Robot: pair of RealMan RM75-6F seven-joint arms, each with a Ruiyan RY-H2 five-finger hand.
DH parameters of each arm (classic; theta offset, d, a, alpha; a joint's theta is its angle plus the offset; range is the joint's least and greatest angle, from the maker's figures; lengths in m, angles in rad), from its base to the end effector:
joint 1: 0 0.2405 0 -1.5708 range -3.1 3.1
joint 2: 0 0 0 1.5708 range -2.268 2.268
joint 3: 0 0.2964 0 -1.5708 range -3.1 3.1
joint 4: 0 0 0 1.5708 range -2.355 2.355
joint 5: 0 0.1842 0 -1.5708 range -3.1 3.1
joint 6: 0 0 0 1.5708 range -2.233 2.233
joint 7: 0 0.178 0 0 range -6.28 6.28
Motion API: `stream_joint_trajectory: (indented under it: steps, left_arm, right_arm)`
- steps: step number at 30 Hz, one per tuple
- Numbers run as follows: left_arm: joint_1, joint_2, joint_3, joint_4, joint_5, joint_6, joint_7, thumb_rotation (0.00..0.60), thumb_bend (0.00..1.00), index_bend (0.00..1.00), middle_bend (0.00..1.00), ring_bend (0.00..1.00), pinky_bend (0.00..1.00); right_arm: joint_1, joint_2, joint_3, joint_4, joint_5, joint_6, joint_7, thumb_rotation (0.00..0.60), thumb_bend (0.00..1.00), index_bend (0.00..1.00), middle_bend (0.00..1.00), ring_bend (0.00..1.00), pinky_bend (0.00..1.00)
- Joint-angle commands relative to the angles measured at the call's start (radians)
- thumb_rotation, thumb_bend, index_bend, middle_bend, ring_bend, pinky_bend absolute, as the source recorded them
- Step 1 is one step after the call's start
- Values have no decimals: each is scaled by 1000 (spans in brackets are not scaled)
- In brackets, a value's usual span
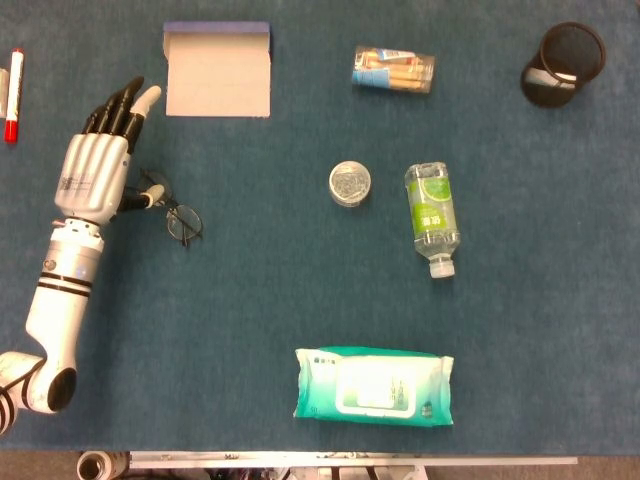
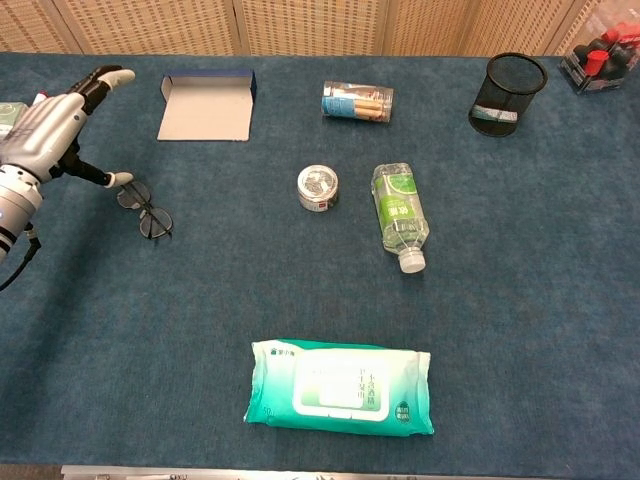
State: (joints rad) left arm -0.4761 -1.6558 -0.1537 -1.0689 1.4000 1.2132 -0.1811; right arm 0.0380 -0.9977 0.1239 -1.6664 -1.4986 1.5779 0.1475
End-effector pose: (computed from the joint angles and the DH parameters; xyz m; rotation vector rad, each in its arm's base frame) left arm -0.2877 0.3659 0.0289 -1.5014 -1.0306 -1.1345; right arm -0.3241 -0.2113 0.2643 1.2500 -0.8556 1.0508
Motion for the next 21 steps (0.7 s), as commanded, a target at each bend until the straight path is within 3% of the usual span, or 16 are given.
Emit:
stream_joint_trajectory:
  steps: [1, 21]
  left_arm:
    - [-4, -7, -2, 11, -2, -5, -3, 600, 0, 0, 22, 68, 138]
    - [-30, -52, 17, 87, 8, -44, -23, 600, 0, 0, 22, 69, 138]
  right_arm:
    - [0, 0, 0, 0, 1, 0, 1, 600, 409, 566, 466, 335, 305]
    - [-3, 4, 0, -4, 1, 2, 3, 600, 408, 566, 466, 335, 305]
